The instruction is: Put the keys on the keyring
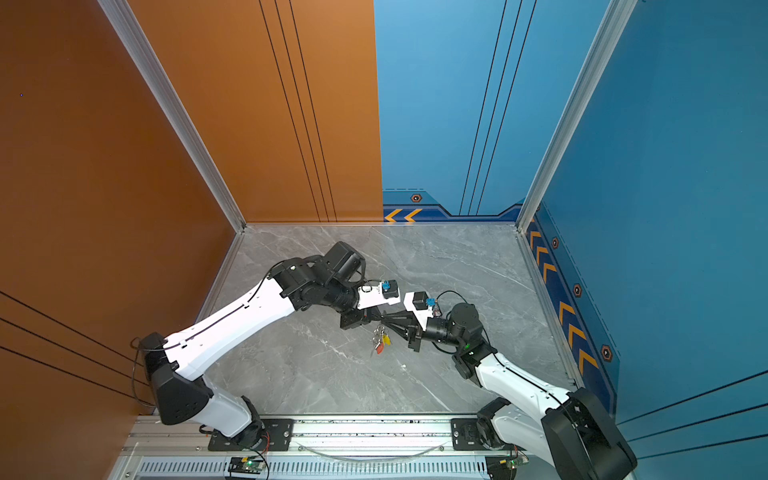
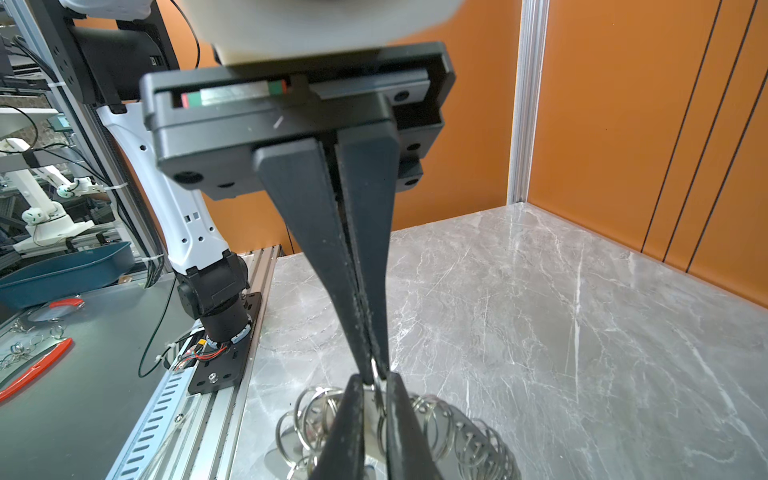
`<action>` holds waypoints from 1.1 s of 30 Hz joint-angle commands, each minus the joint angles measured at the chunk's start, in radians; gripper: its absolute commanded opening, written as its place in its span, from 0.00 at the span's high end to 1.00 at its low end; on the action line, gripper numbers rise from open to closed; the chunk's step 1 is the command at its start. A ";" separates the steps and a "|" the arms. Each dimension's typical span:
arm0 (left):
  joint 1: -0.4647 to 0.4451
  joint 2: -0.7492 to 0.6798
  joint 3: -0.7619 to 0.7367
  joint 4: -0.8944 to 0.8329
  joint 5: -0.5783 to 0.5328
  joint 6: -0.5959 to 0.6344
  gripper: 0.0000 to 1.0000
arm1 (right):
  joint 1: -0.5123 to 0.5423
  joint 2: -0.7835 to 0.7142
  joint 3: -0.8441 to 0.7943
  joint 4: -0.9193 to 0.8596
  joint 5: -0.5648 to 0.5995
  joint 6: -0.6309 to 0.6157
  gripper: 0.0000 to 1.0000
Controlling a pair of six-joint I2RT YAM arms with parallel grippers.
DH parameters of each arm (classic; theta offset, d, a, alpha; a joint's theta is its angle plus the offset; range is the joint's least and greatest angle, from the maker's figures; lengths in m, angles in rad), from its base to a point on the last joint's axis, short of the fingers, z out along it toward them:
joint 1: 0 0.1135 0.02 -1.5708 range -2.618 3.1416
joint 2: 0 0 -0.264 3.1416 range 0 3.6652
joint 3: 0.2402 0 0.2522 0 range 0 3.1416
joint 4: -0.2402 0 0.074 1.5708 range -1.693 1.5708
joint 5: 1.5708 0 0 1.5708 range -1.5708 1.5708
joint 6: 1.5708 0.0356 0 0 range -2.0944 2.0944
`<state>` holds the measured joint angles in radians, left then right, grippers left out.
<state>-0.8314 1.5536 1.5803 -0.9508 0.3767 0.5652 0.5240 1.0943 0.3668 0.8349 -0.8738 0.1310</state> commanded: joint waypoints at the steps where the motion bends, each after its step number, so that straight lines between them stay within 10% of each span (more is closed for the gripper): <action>1: -0.013 -0.035 0.015 0.003 0.038 0.028 1.00 | 0.005 0.008 0.038 -0.031 -0.018 -0.004 0.92; 20: 0.022 -0.067 -0.063 0.089 0.107 0.030 0.91 | -0.017 -0.033 0.025 0.016 0.018 0.045 1.00; 33: 0.197 -0.359 -0.605 0.893 0.289 -0.255 0.60 | -0.047 -0.036 0.012 0.121 0.018 0.133 1.00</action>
<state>-0.6456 1.2240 1.0332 -0.3172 0.5896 0.4114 0.4831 1.0828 0.3767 0.8719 -0.8604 0.2287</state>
